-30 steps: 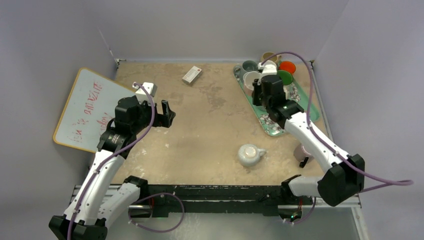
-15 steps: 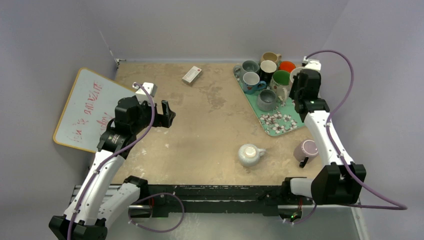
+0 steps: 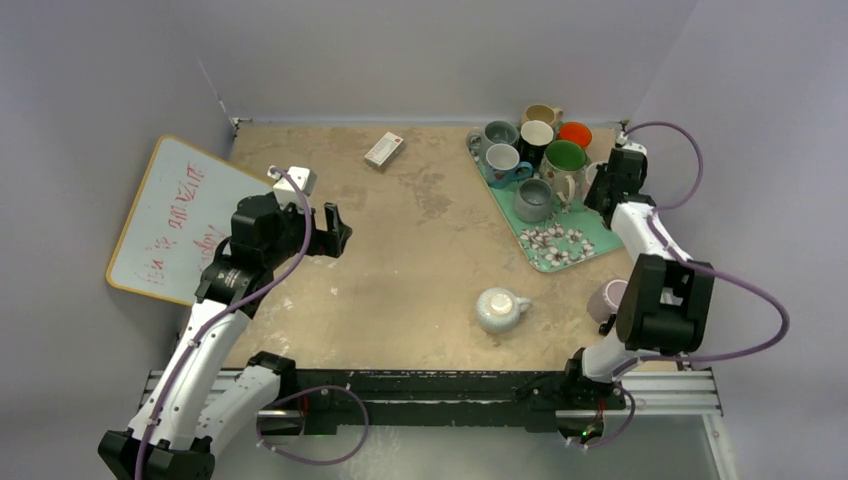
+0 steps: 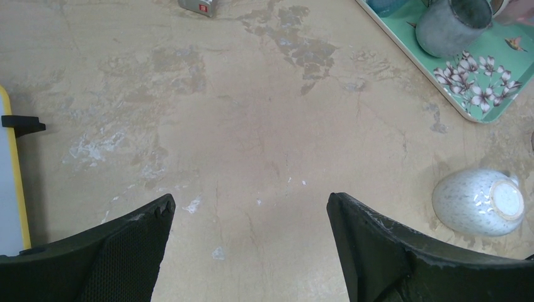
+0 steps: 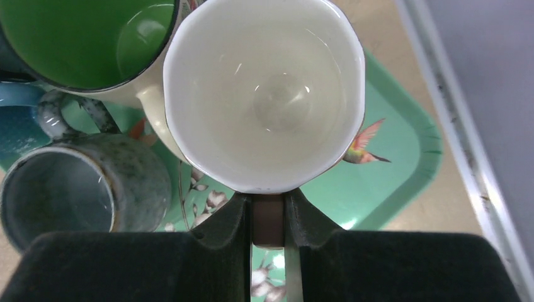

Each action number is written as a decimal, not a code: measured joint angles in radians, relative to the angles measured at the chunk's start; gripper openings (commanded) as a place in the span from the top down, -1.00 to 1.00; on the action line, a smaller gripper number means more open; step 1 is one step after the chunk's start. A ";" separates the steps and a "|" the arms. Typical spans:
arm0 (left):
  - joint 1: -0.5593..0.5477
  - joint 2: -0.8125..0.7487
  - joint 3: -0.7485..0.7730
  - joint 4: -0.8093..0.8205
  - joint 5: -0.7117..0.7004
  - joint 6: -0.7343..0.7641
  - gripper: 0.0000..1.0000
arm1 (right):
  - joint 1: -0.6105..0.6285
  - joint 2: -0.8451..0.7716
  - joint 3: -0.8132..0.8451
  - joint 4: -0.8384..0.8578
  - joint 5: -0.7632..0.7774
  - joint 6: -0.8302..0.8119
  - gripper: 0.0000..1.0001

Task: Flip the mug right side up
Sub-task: Place the cup on the tray.

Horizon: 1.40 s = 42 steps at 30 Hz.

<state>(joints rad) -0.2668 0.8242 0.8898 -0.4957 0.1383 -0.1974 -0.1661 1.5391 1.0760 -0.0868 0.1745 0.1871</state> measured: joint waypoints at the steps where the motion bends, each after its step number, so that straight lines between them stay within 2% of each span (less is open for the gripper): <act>1: 0.000 0.000 0.000 0.000 0.002 0.000 -0.80 | -0.006 0.022 0.000 0.008 -0.016 0.007 1.00; 9: 0.000 0.000 0.000 0.000 0.011 0.000 -0.79 | -0.033 0.140 0.015 0.098 -0.084 0.049 0.97; 12: 0.000 0.000 0.000 0.000 0.012 0.001 -0.79 | -0.036 0.166 0.037 0.110 -0.090 0.056 0.77; 15: 0.000 0.000 -0.001 0.000 0.012 0.001 -0.79 | -0.037 0.186 0.060 0.112 -0.089 0.058 0.47; 22: 0.000 0.000 -0.002 0.000 -0.001 -0.002 -0.83 | -0.038 0.188 0.100 0.094 -0.088 0.068 0.14; 30: 0.000 0.016 -0.002 -0.017 -0.028 -0.013 -0.86 | -0.038 0.107 0.121 -0.047 -0.064 0.170 0.00; 34: 0.000 0.016 -0.002 -0.023 -0.035 -0.019 -0.86 | -0.038 0.041 0.114 -0.139 -0.061 0.273 0.00; 42: 0.000 0.016 -0.002 -0.023 -0.034 -0.020 -0.86 | -0.037 -0.108 0.006 -0.340 -0.126 0.583 0.04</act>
<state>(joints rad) -0.2668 0.8406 0.8875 -0.5190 0.1040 -0.2173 -0.2031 1.4307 1.0821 -0.4271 0.0486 0.7696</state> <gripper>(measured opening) 0.927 0.487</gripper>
